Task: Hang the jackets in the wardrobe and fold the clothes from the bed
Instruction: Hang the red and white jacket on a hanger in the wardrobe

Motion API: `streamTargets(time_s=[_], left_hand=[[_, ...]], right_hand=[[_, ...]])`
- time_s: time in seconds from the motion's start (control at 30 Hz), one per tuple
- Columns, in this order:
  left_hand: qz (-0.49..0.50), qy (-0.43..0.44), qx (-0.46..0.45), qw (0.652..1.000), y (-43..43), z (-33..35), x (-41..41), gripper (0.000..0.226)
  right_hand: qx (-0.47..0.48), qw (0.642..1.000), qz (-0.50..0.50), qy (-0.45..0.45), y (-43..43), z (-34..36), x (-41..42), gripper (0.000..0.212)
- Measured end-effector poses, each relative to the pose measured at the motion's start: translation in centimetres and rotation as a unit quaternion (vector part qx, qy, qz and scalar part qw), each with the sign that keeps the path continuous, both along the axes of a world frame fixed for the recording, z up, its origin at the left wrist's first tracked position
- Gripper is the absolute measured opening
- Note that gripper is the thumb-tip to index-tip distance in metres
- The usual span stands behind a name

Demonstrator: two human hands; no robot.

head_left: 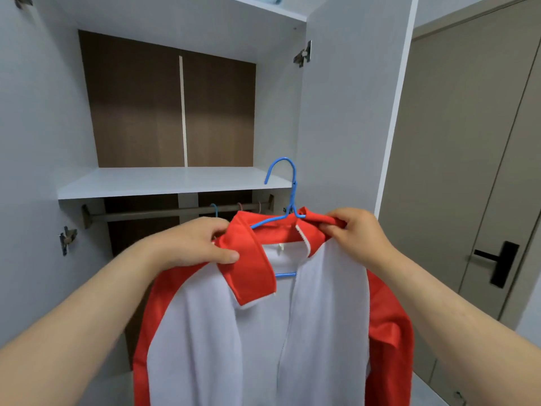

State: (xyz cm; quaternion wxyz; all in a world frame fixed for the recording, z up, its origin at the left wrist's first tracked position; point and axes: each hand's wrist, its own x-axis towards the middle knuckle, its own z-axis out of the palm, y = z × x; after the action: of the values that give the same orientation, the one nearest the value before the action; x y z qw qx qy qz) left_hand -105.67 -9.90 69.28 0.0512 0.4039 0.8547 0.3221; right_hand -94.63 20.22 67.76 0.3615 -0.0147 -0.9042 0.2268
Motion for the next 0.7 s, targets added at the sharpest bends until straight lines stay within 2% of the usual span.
streamTargets(time_s=[0.07, 0.13, 0.2, 0.3, 0.47, 0.53, 0.63, 0.7], left_hand=[[0.033, 0.069, 0.013, 0.997, 2.0, -1.1, 0.2, 0.019], [0.074, 0.107, 0.068, 0.989, 3.2, -2.0, 0.3, 0.011], [0.087, 0.119, 0.126, 0.981, 3.6, -2.5, 0.4, 0.012], [0.109, 0.16, 0.144, 0.97, 3.5, -2.7, 0.2, 0.017], [0.111, 0.179, 0.144, 0.967, 4.1, -2.3, -0.4, 0.023], [0.11, 0.183, 0.142, 0.967, 4.7, -2.3, -0.4, 0.022], [0.107, 0.201, 0.143, 0.963, 5.6, -2.2, -0.3, 0.025], [0.11, 0.214, 0.13, 0.962, 6.7, -2.4, -0.4, 0.027]], right_hand=[[-0.014, 1.0, 0.011, -0.017, -0.9, 0.0, -0.1, 0.005], [-0.03, 0.999, 0.019, -0.023, -1.4, -0.1, 0.0, 0.005], [-0.06, 0.997, 0.03, -0.025, -1.7, -0.1, 0.3, 0.009], [-0.113, 0.991, 0.068, -0.035, -1.7, 0.1, 1.2, 0.011], [-0.305, 0.943, 0.13, 0.018, -1.6, 0.2, 1.8, 0.015], [-0.284, 0.952, 0.113, 0.014, -1.7, -0.3, 1.5, 0.014], [-0.204, 0.975, 0.077, -0.031, -1.8, -1.5, 1.8, 0.013], [-0.145, 0.986, 0.031, -0.072, -1.2, -2.4, 2.1, 0.021]])
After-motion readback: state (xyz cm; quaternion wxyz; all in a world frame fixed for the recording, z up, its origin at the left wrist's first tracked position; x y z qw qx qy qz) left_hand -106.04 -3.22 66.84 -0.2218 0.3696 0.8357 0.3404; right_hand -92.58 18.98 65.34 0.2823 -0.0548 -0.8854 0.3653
